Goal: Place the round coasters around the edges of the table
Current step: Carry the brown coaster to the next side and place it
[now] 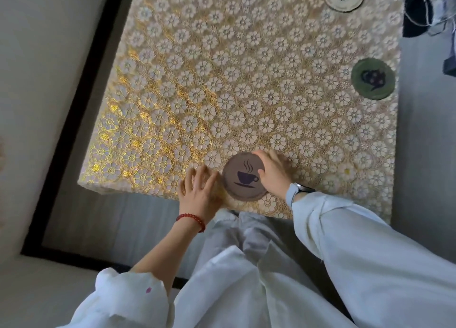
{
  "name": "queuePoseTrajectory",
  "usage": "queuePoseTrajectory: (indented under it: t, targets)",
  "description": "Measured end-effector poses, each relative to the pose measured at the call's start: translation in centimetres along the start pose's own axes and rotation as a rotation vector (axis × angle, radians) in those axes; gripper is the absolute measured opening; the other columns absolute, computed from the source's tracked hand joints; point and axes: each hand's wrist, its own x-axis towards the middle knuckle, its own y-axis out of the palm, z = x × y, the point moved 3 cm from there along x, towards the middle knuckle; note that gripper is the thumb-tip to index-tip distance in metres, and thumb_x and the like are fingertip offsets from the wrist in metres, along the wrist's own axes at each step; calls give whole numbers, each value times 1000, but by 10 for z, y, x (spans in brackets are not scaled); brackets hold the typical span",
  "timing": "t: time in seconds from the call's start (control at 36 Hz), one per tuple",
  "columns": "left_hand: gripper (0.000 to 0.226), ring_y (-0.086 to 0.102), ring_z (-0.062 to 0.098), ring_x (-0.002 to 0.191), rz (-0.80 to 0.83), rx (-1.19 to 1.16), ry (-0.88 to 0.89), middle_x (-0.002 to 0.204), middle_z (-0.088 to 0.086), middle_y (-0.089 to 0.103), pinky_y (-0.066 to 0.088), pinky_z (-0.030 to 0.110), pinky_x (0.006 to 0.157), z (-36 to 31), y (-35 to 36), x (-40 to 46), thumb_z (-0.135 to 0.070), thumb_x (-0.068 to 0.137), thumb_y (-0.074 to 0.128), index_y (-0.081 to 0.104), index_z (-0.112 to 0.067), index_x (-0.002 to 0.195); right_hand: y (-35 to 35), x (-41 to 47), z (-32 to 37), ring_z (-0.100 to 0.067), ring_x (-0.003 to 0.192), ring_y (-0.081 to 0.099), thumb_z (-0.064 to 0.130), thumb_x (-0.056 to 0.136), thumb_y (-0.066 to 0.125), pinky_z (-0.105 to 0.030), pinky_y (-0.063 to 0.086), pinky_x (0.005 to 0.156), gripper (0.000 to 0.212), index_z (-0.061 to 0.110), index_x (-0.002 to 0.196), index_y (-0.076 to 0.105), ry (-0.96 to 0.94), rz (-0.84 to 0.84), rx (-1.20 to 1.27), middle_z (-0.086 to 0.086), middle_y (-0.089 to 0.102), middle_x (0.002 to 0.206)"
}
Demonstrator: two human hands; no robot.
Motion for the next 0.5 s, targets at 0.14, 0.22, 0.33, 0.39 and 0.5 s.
queuePoseTrajectory:
  t: [0.14, 0.22, 0.33, 0.39, 0.5]
  targets:
    - [75, -6, 31, 142, -5, 17, -8, 155, 2, 4, 4, 55, 112, -1, 0, -2, -44, 77, 60, 18, -37, 139, 1, 3, -3, -23, 99, 43, 2, 82, 53, -35, 44, 73, 50, 28, 122, 40, -37, -18, -110, -8, 45, 117]
    - [75, -7, 31, 142, -2, 18, -11, 156, 3, 3, 3, 55, 113, -2, 1, -2, -43, 78, 59, 17, -37, 139, 0, 3, -3, -25, 99, 44, 2, 82, 53, -42, 49, 77, 49, 28, 122, 40, -43, -15, -119, -8, 45, 114]
    - [76, -7, 32, 142, -8, 26, -15, 156, 3, 3, 3, 55, 113, -2, 2, -3, -44, 78, 58, 15, -37, 140, 0, 3, -4, -25, 101, 44, 4, 82, 53, -44, 50, 78, 49, 28, 124, 40, -50, -14, -129, -8, 44, 116]
    - [77, -7, 32, 142, -10, 35, -21, 156, 4, 2, 3, 56, 112, -3, 3, -3, -48, 78, 57, 14, -36, 140, 0, 3, -4, -24, 101, 43, 6, 83, 53, -45, 49, 78, 49, 29, 124, 39, -47, -8, -123, -7, 44, 116]
    - [80, -7, 32, 141, -19, 28, -46, 155, 5, 4, 1, 56, 113, -8, 2, -3, -50, 77, 58, 13, -34, 141, 1, 4, -6, -25, 103, 43, 7, 82, 52, -47, 50, 78, 49, 30, 124, 38, -48, -4, -121, -7, 43, 115]
